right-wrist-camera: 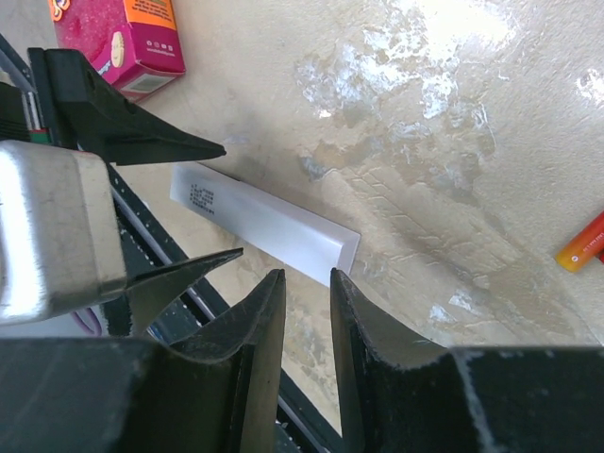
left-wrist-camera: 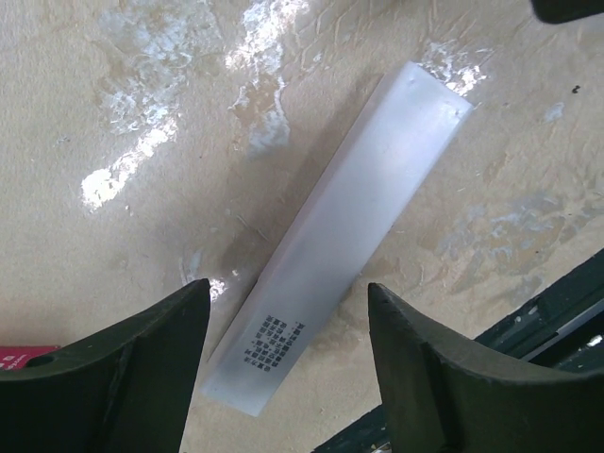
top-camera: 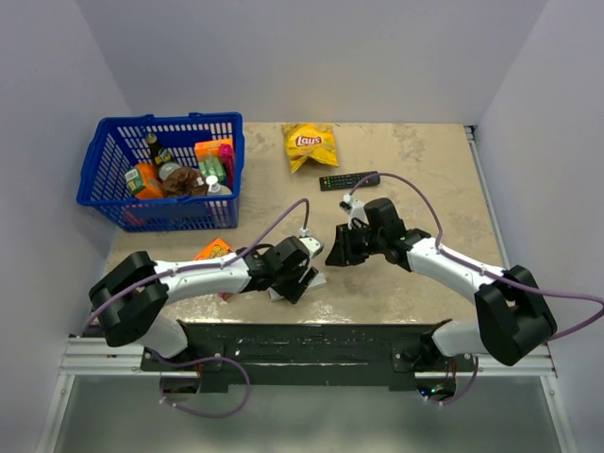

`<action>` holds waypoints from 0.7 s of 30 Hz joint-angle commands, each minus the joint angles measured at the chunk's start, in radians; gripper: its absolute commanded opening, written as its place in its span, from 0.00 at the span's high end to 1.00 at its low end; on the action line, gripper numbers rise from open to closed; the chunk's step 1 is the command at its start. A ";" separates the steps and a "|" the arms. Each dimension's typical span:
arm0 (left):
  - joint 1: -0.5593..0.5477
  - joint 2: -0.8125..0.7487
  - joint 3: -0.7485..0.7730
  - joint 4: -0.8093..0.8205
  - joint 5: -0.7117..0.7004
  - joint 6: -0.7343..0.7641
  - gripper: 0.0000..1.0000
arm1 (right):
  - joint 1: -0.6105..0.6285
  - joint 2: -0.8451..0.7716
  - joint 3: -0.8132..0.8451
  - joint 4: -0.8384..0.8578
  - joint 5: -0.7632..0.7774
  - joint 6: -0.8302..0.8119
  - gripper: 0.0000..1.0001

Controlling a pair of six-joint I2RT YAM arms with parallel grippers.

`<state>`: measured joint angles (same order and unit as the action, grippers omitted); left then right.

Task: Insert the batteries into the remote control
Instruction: Load the battery cover into the remote control.

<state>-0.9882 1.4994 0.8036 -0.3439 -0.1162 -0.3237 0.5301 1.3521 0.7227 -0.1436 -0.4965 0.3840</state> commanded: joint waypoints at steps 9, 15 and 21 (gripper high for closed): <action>0.005 -0.143 -0.021 0.020 -0.055 -0.090 0.26 | 0.004 -0.039 -0.012 0.035 -0.057 -0.034 0.70; 0.005 -0.281 -0.076 0.035 -0.122 -0.245 0.32 | 0.048 -0.007 -0.035 0.139 -0.180 0.018 0.73; 0.005 -0.335 -0.135 0.065 -0.100 -0.305 0.40 | 0.082 0.065 -0.069 0.294 -0.237 0.096 0.77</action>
<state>-0.9878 1.1805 0.7044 -0.3199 -0.2028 -0.5476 0.5987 1.3834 0.6807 0.0113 -0.6556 0.4225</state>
